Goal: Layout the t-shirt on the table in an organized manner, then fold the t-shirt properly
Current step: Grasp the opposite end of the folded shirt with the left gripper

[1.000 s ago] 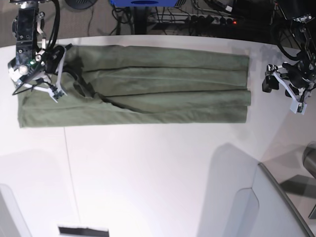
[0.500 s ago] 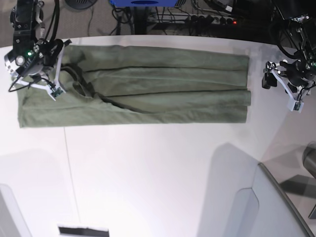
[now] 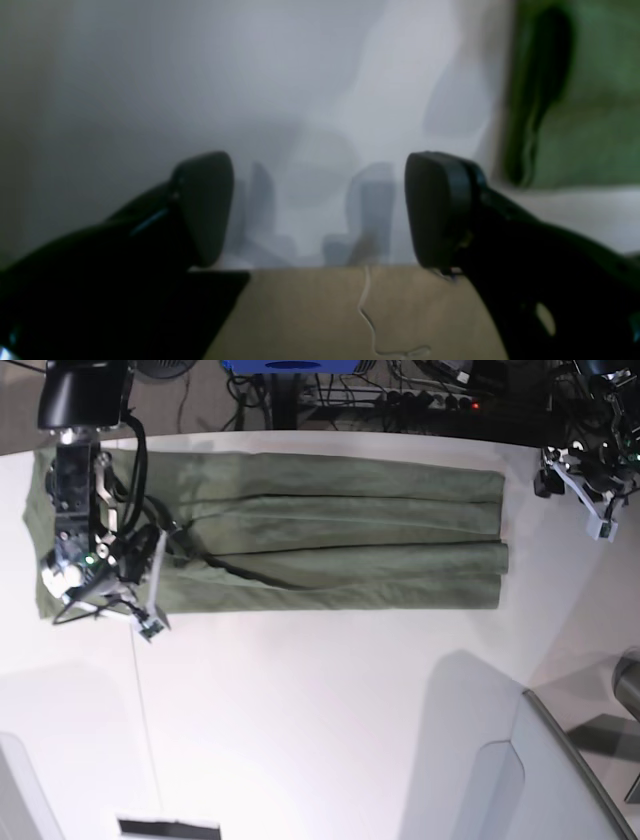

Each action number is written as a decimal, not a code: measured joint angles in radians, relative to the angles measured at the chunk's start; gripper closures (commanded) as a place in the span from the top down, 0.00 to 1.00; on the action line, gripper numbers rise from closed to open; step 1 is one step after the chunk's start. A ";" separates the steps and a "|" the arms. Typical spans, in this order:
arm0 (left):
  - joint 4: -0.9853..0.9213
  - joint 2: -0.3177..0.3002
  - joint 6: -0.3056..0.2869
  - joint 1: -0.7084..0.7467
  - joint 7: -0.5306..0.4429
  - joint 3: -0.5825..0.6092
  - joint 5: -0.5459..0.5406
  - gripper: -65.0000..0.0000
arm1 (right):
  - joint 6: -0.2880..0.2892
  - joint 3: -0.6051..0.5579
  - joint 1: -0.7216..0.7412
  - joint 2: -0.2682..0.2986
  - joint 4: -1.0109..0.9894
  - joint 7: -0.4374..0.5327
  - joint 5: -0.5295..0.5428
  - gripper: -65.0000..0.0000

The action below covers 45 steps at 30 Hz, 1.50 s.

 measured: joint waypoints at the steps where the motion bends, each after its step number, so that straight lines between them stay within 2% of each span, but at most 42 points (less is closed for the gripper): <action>1: -0.009 0.003 0.000 -0.003 -0.011 0.002 -0.002 0.74 | 0.000 -0.016 0.008 -0.002 -0.023 0.009 0.000 0.06; 3: -0.014 0.004 -0.003 -0.008 -0.019 0.003 -0.007 0.62 | 0.000 -0.035 0.014 -0.011 -0.062 0.052 0.006 0.06; 7: -0.014 0.000 -0.003 -0.007 -0.019 0.003 -0.006 0.38 | -0.001 -0.038 -0.005 -0.033 -0.089 0.055 0.003 0.06; 10: -0.013 0.002 -0.003 -0.011 -0.019 0.003 -0.008 0.30 | -0.006 -0.038 -0.064 -0.047 -0.072 0.066 0.001 0.06; 14: -0.010 0.005 -0.003 -0.025 -0.016 0.003 -0.006 0.28 | -0.005 -0.037 -0.114 -0.069 -0.062 0.060 0.000 0.06; 18: -0.011 0.005 -0.003 -0.055 -0.019 0.004 -0.008 0.28 | -0.006 -0.037 -0.119 -0.074 -0.085 0.121 0.003 0.06; 20: -0.008 0.005 -0.003 -0.057 -0.019 0.005 -0.008 0.28 | -0.005 -0.037 -0.128 -0.074 -0.076 0.113 0.002 0.06; 22: -0.008 0.006 -0.003 -0.057 -0.011 0.005 -0.007 0.29 | -0.004 -0.037 -0.138 -0.074 -0.010 0.062 -0.004 0.06; 24: -0.008 0.005 -0.002 -0.076 0.051 0.002 -0.056 0.29 | -0.006 -0.037 -0.146 -0.074 0.096 0.047 -0.005 0.06; 26: -0.008 -0.011 -0.002 -0.097 0.147 0.005 -0.198 0.36 | -0.004 -0.037 -0.155 -0.074 0.198 0.058 0.000 0.07; 28: 0.010 -0.050 -0.003 -0.093 0.210 0.008 -0.359 0.50 | -0.004 -0.037 -0.167 -0.074 0.238 0.062 0.003 0.07; 31: 0.022 -0.087 0.007 -0.072 0.237 -0.003 -0.564 0.79 | -0.004 -0.037 -0.179 -0.074 0.214 0.051 0.001 0.07; 33: 0.023 -0.082 0.004 -0.060 0.248 0.012 -0.653 0.92 | -0.004 -0.037 -0.177 -0.074 0.178 0.051 0.000 0.07; 37: 0.002 -0.049 0.001 -0.064 0.247 0.016 -0.664 0.93 | -0.005 -0.037 -0.179 -0.074 0.149 0.056 -0.001 0.07; 42: -0.051 -0.010 0.002 -0.063 0.242 0.060 -0.619 0.93 | -0.004 -0.038 -0.200 -0.074 0.148 0.124 0.003 0.07; 45: -0.078 0.007 0.001 -0.074 0.154 0.113 -0.597 0.92 | -0.004 -0.038 -0.206 -0.074 0.148 0.122 -0.001 0.07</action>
